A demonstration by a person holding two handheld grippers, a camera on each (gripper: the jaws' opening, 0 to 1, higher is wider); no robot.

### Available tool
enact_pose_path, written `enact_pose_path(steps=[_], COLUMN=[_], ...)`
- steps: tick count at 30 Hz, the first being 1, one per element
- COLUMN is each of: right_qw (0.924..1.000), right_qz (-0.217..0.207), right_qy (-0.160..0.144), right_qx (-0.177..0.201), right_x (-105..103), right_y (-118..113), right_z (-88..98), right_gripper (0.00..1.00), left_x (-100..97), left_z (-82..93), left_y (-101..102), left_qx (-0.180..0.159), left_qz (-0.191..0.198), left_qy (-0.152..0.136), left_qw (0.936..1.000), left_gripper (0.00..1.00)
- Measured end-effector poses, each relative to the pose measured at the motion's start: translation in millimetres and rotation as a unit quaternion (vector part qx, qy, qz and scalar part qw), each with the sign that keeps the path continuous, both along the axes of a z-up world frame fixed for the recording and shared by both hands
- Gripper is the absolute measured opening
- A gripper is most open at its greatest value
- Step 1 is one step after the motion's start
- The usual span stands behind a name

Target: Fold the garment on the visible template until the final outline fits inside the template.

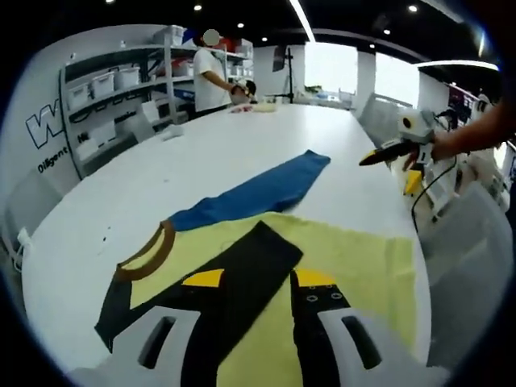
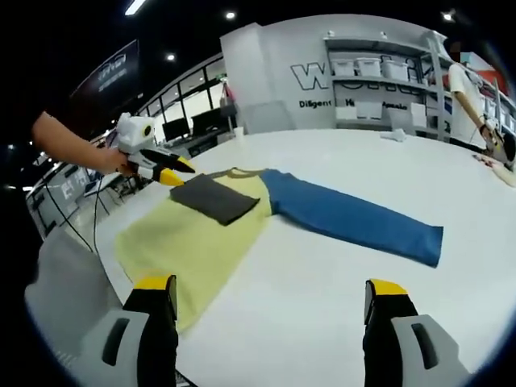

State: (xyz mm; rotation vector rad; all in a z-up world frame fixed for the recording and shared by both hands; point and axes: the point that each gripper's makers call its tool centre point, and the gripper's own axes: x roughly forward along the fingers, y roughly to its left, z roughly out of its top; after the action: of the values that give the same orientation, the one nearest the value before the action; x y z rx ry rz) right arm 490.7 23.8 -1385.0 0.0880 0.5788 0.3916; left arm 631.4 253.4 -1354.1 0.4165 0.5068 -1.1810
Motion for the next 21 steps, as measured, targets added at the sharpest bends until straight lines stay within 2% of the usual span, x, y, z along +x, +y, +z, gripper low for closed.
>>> enact_pose_path(steps=[3,8,21], right_qw=[1.0,0.9999,0.9995], right_qz=[-0.004,-0.014,-0.026], right_qy=[0.005,0.005,0.01], right_qx=[-0.001,-0.003,-0.016], right_x=[7,19,37], right_y=[-6,-15,-28], right_z=[-2.1,1.0,6.8], right_gripper=[0.95,0.94,0.94], left_x=[-2.2,-7.9,-20.7], left_z=[4.5,3.4,4.9], left_y=[11,29,70], left_qx=[-0.001,-0.001,-0.01], left_qz=[0.0,0.016,0.058], left_qy=[-0.009,0.007,0.016], left_qw=[1.0,0.9998,0.9981], left_gripper=[0.43,0.57,0.78])
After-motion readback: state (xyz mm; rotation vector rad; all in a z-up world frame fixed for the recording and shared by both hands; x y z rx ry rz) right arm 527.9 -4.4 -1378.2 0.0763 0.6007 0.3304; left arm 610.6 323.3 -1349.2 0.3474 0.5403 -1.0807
